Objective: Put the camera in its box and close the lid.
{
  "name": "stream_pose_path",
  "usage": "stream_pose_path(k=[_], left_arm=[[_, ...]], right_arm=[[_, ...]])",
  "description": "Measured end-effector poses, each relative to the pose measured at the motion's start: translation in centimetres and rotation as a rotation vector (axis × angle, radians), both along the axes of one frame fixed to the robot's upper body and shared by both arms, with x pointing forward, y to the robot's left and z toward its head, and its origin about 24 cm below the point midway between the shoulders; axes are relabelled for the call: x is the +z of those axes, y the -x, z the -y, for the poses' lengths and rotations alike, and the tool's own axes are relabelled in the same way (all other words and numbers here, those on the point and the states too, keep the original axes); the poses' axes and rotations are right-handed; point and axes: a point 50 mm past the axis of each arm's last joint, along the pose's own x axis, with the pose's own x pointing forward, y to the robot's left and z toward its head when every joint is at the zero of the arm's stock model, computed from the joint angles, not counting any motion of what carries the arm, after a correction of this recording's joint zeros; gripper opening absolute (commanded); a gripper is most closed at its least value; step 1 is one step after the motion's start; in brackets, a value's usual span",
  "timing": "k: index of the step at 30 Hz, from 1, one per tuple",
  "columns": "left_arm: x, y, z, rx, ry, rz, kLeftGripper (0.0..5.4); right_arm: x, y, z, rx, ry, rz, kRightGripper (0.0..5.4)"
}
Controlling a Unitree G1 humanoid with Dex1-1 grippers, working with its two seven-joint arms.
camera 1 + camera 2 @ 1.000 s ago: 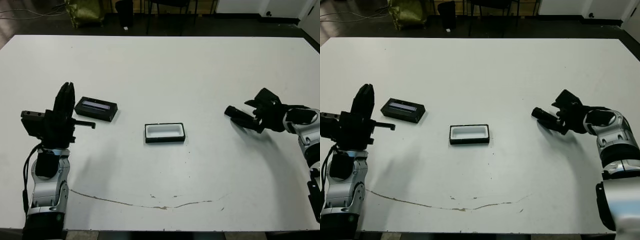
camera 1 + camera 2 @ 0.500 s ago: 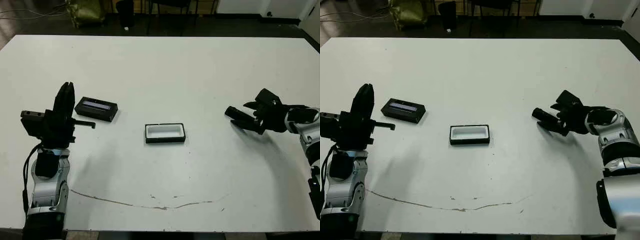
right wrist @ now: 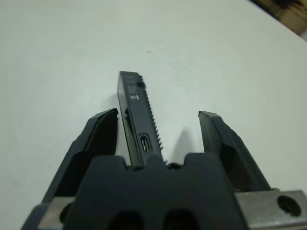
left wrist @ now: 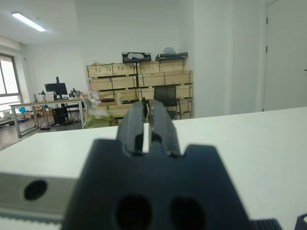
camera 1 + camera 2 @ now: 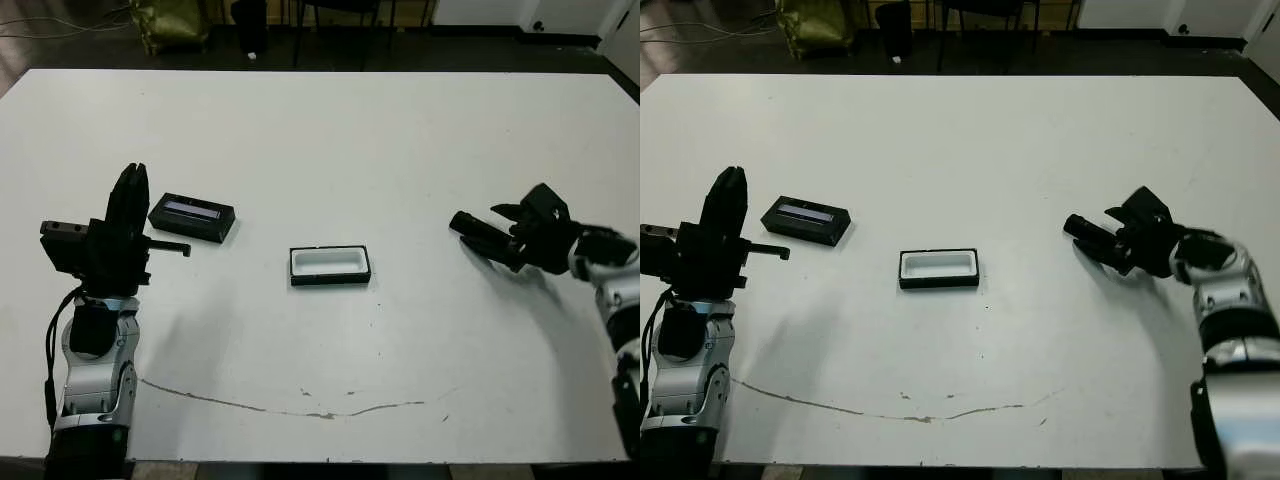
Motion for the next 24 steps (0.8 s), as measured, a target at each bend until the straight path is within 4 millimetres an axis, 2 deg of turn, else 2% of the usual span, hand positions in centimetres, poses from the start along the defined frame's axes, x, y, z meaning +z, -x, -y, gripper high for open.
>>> stream_pose_path(k=[3,24], left_arm=[[-0.05,0.00,-0.01,0.000,0.000,-0.002,0.00],[-0.18,0.11,-0.05,0.003,0.000,-0.009,0.00]], right_arm=[[-0.29,0.11,-0.21,-0.020,-0.052,-0.022,3.38],[-0.02,0.35,-0.69,0.084,0.020,-0.005,3.38]])
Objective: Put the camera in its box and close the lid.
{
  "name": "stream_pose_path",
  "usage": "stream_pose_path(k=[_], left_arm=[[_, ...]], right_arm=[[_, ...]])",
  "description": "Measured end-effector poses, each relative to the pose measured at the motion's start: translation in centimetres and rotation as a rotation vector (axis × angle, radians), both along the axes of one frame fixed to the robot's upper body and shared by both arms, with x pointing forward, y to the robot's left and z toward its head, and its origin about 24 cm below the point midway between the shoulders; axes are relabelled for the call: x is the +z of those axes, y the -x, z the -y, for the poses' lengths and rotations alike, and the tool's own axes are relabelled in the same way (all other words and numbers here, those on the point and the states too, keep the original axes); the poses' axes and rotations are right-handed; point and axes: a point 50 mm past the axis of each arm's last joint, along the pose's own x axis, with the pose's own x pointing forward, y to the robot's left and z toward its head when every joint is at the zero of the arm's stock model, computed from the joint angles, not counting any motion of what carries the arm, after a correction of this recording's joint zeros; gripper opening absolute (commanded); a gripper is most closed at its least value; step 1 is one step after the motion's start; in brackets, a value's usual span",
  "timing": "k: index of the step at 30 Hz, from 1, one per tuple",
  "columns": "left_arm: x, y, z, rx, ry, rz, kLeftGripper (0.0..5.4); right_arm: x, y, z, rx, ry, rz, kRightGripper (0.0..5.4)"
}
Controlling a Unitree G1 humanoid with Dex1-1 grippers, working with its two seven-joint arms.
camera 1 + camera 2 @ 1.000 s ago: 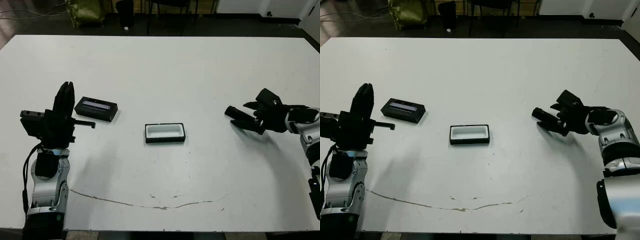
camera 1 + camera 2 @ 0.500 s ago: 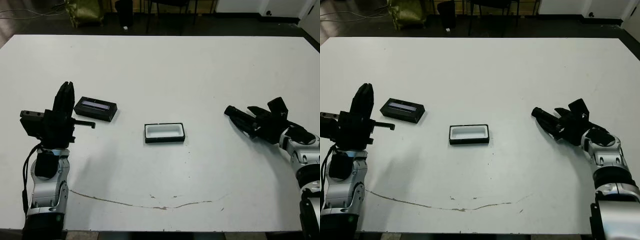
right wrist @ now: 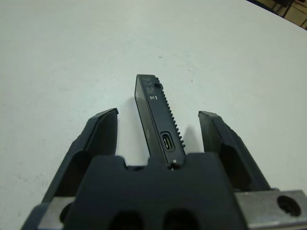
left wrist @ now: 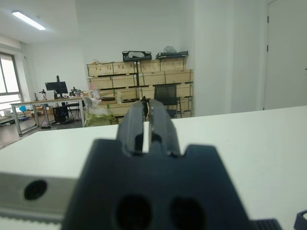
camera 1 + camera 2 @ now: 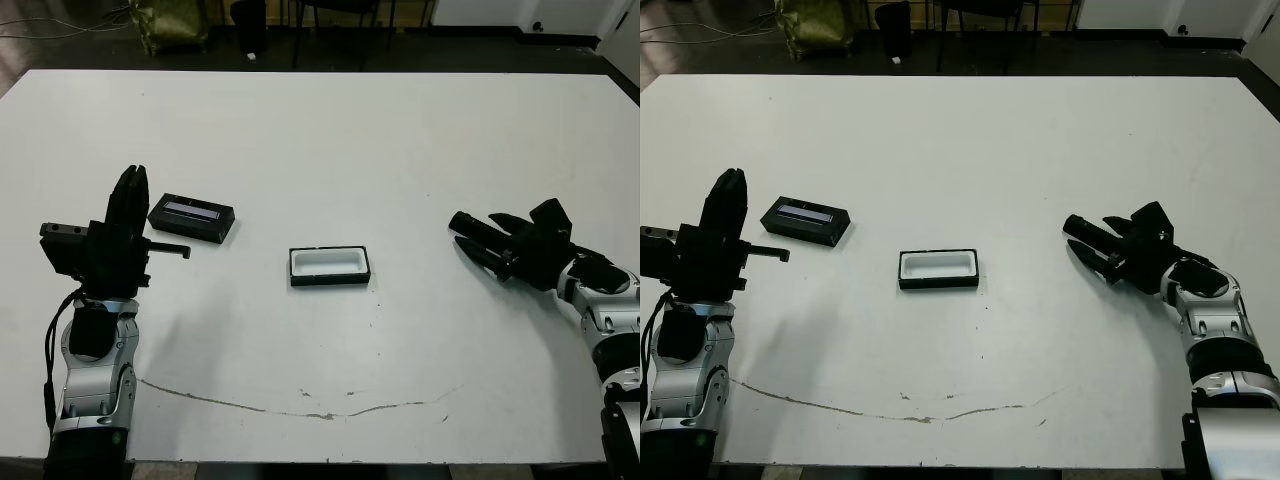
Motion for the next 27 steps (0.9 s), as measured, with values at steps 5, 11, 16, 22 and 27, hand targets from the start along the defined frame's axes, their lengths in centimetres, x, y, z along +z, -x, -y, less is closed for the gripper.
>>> stream_pose_path(k=[5,11,16,22,27], left_arm=[[0.02,-0.01,0.03,-0.001,0.001,-0.002,0.00],[-0.07,-0.03,0.01,-0.001,0.001,-0.005,0.00],[-0.07,-0.03,0.02,-0.002,0.001,-0.005,0.00],[-0.07,-0.03,0.02,-0.002,0.002,-0.005,0.00],[-0.05,-0.03,0.04,-0.003,0.002,-0.005,0.00]], right_arm=[[0.22,-0.08,0.04,0.022,0.015,-0.010,3.38],[0.20,-0.08,0.07,0.023,0.014,-0.008,3.38],[0.14,-0.09,0.07,0.020,0.006,-0.009,3.38],[0.11,-0.27,0.34,-0.029,-0.038,-0.071,4.18],[0.15,-0.40,0.35,-0.054,-0.051,-0.078,3.99]])
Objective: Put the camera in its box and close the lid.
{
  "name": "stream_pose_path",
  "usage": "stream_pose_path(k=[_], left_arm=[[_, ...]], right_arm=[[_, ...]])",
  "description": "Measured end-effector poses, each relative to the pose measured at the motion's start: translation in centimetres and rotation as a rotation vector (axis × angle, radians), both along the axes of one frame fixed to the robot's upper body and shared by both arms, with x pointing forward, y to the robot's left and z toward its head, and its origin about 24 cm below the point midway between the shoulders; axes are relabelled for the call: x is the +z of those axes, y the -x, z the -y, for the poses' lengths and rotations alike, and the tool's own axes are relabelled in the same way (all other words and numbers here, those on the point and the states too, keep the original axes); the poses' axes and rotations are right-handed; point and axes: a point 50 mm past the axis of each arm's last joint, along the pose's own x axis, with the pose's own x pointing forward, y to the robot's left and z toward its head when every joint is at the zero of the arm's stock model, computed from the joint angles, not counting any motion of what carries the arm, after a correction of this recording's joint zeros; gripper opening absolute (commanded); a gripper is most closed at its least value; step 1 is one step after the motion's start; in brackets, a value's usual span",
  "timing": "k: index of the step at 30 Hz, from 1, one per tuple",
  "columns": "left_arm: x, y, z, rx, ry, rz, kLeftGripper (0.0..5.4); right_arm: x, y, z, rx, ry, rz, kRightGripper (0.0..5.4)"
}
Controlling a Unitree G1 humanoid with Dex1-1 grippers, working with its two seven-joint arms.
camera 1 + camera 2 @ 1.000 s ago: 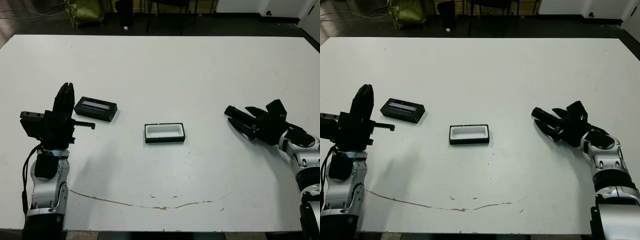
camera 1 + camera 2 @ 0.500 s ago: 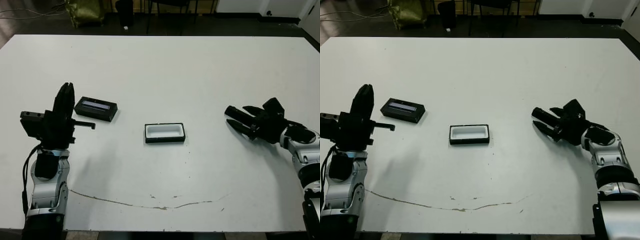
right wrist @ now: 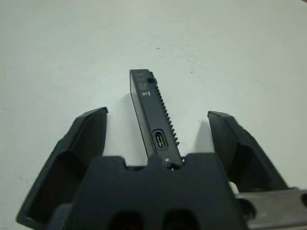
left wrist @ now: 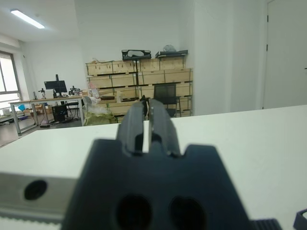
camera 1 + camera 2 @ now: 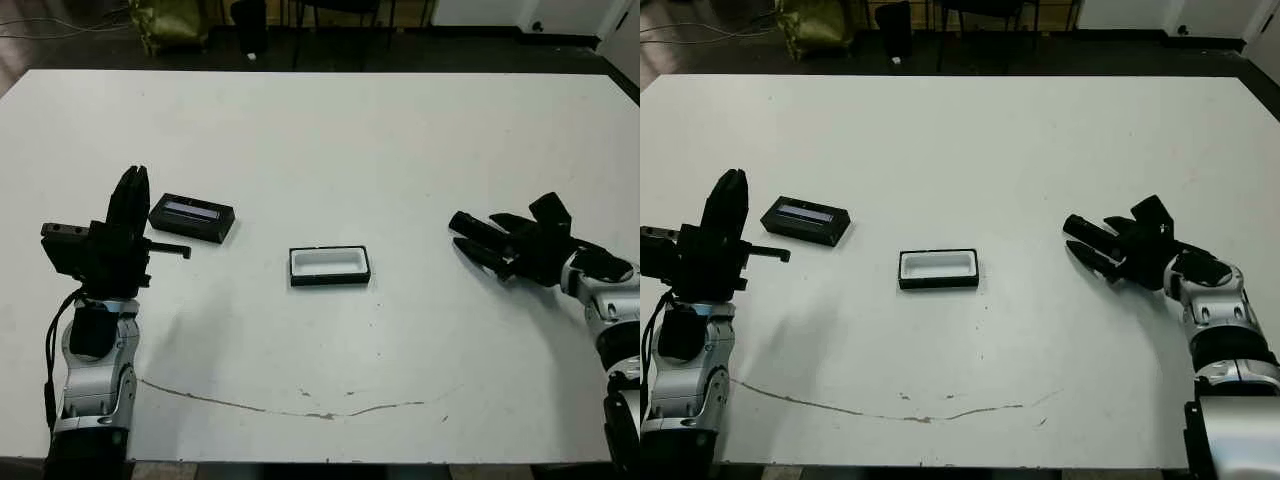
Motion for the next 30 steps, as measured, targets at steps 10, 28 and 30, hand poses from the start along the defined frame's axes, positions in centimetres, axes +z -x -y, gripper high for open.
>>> stream_pose_path(k=[10,28,30], left_arm=[[-0.01,0.00,0.00,0.001,-0.001,0.000,0.00],[0.06,0.02,0.03,-0.001,0.000,0.005,0.00],[0.06,0.02,0.02,-0.002,0.002,0.005,0.00]], right_arm=[[0.08,-0.26,-0.44,-0.042,0.128,0.113,3.35],[0.71,-0.07,-0.33,0.074,0.170,0.100,3.35],[0.88,-0.16,-0.39,0.085,0.184,0.099,3.35]])
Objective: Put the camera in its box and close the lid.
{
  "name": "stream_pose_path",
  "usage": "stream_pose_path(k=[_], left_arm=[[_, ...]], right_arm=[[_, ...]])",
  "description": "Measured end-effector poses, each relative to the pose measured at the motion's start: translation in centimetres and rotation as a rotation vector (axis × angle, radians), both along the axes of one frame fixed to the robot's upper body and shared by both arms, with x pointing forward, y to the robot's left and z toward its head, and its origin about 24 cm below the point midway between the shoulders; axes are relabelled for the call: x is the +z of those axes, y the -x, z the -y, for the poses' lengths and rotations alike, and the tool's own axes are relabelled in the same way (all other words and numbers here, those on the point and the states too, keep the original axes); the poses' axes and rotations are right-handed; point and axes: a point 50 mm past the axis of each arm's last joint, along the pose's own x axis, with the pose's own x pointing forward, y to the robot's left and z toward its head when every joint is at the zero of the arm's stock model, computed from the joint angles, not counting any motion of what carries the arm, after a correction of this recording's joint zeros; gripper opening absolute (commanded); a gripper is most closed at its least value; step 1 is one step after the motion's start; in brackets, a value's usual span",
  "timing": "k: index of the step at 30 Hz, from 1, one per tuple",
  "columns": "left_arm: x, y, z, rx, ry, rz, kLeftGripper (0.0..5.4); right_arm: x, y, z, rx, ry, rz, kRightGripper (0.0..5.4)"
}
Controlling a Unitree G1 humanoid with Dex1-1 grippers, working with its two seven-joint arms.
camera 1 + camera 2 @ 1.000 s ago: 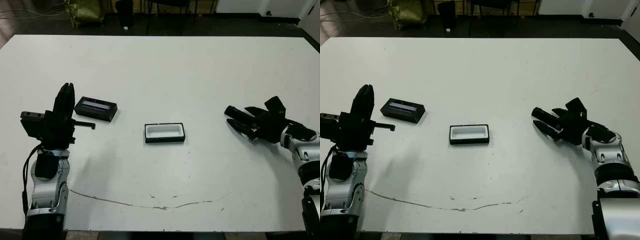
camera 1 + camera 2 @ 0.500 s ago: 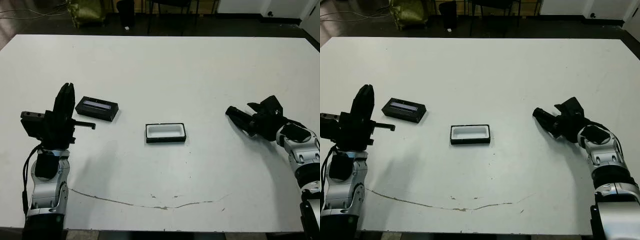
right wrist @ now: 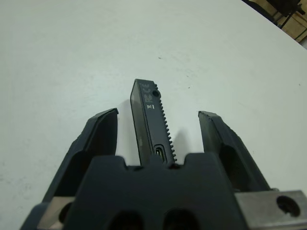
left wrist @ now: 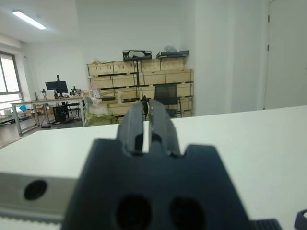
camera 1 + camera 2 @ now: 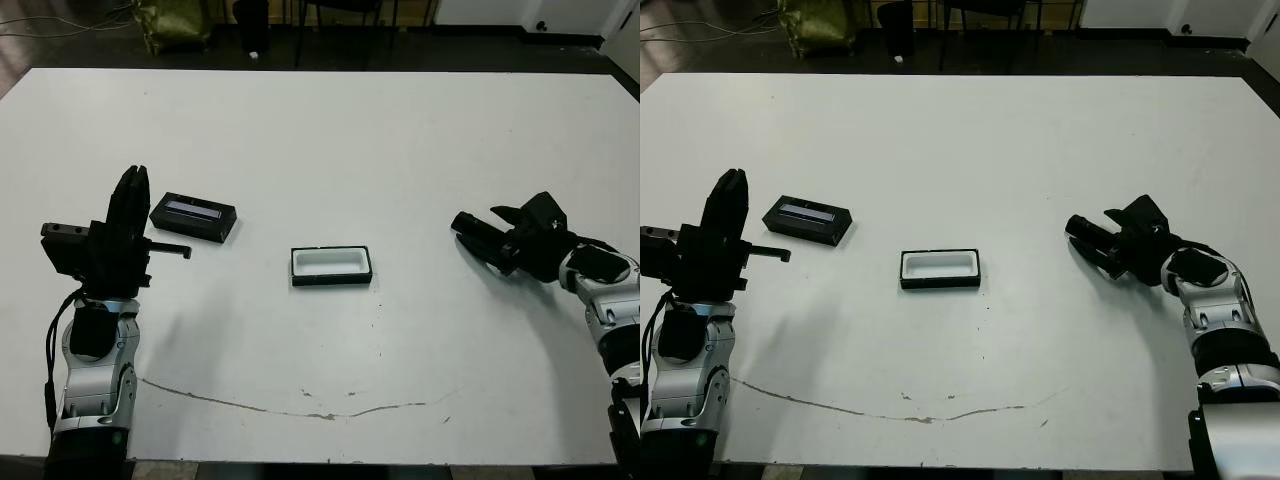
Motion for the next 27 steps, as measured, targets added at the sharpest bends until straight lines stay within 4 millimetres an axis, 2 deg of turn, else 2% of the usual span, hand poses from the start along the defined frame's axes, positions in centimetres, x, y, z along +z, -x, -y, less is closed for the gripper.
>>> stream_pose_path(k=[6,13,18,27], left_arm=[[0.0,0.0,0.0,0.002,-0.002,0.000,0.00],[0.0,0.0,0.0,0.001,-0.002,-0.001,0.00],[0.0,0.0,0.0,-0.005,-0.002,-0.002,0.00],[-0.1,0.0,0.0,-0.006,0.000,-0.002,0.00]], right_arm=[[1.1,-0.7,-0.4,0.048,0.161,-0.002,3.35],[1.9,-1.3,-0.8,0.019,0.310,0.076,3.35],[1.7,-1.4,-0.4,-0.005,0.315,0.069,3.35],[2.0,-2.1,0.2,-0.036,0.228,-0.074,3.35]])
